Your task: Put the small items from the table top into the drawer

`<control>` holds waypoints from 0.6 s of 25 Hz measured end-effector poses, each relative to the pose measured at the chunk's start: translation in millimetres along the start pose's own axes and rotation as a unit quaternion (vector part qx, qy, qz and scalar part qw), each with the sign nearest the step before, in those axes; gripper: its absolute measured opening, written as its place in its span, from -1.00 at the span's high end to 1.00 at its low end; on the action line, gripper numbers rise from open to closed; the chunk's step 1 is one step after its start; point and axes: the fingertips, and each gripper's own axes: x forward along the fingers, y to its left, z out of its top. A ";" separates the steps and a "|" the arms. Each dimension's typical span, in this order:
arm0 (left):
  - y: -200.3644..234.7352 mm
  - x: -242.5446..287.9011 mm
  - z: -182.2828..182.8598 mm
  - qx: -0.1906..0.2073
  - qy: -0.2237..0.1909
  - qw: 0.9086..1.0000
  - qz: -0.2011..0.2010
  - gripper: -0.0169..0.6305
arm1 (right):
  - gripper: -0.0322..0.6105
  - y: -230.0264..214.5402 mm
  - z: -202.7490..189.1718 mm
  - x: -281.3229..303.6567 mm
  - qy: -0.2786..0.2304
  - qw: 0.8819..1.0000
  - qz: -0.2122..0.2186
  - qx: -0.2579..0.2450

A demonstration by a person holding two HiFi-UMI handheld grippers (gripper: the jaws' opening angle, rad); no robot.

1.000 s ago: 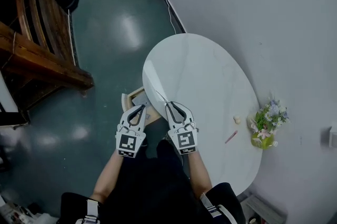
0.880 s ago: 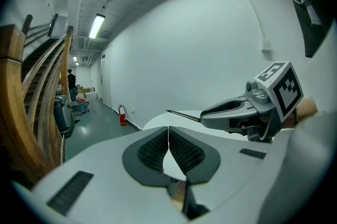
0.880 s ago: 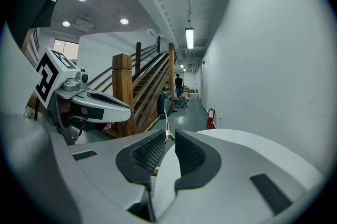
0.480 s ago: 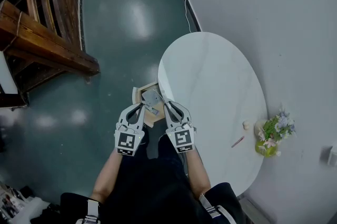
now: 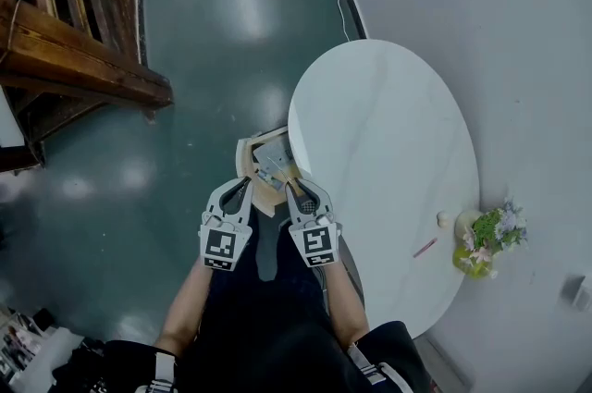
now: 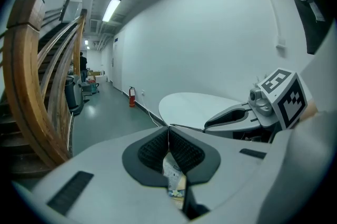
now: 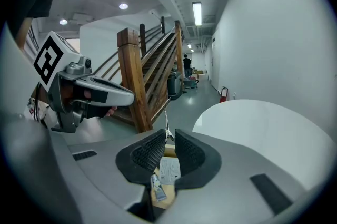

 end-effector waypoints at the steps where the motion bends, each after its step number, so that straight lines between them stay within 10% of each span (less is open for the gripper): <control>1: 2.5 2.2 -5.4 -0.003 0.003 1.000 0.000 0.89 | 0.67 1.7 -5.0 4.0 0.005 1.000 0.002 0.001; 15: 10.6 18.3 -65.2 -0.028 0.039 0.999 -0.011 0.89 | 0.67 26.4 -77.2 38.2 0.063 0.998 0.022 0.019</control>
